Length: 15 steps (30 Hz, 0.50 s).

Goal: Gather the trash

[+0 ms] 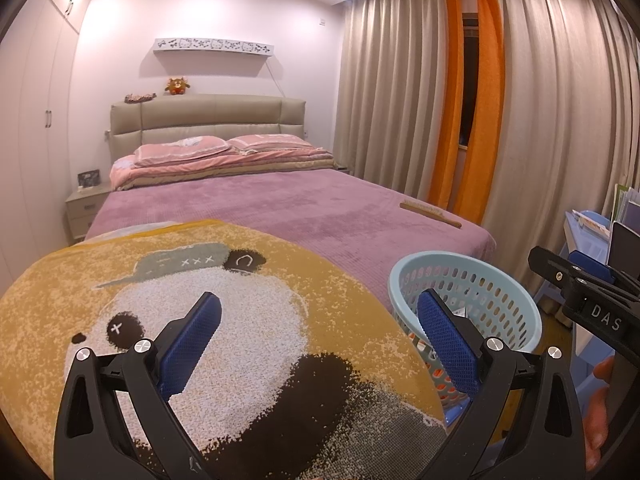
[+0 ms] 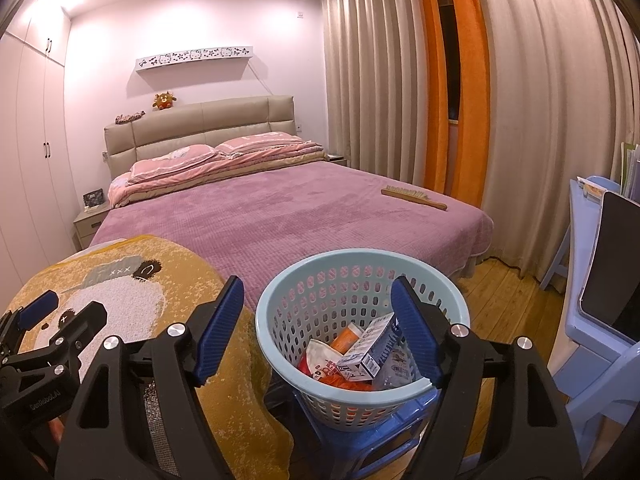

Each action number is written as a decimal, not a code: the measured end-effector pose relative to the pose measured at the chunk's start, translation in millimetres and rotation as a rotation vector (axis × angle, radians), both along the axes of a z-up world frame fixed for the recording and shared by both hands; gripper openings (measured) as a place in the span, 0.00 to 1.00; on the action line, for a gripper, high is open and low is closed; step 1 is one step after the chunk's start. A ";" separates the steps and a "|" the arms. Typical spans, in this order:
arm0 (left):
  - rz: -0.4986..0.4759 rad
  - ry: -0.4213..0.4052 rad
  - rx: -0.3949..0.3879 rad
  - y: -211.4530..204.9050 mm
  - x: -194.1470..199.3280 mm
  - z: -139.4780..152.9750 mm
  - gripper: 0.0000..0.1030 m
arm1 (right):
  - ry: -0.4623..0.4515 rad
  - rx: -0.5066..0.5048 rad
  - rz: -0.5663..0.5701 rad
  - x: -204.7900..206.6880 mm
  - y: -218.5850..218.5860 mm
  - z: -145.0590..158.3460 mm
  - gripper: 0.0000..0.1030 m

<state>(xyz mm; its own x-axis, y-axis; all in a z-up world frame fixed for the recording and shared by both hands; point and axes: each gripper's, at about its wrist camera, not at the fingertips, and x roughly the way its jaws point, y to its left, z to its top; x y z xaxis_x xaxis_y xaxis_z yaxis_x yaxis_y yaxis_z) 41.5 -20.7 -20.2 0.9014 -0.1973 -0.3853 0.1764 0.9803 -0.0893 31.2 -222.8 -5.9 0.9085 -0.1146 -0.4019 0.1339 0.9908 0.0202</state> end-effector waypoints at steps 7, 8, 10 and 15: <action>0.001 -0.001 0.001 0.1 0.1 0.2 0.93 | 0.001 0.001 0.001 0.8 -0.5 0.1 0.71; 0.002 0.000 0.001 0.0 -0.2 0.1 0.93 | 0.001 0.001 0.001 0.8 -0.5 0.1 0.72; 0.002 -0.001 0.000 0.2 -0.6 0.0 0.93 | 0.001 0.001 0.001 1.0 -0.7 0.4 0.72; 0.001 -0.001 0.003 0.2 -0.3 0.1 0.93 | 0.000 0.001 0.002 1.3 -0.8 0.4 0.72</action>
<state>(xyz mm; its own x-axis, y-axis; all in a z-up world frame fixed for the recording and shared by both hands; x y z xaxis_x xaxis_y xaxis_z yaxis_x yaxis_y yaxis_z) 41.3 -20.5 -20.1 0.9022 -0.1951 -0.3847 0.1752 0.9807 -0.0865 32.5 -223.6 -5.5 0.9085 -0.1125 -0.4025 0.1322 0.9910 0.0214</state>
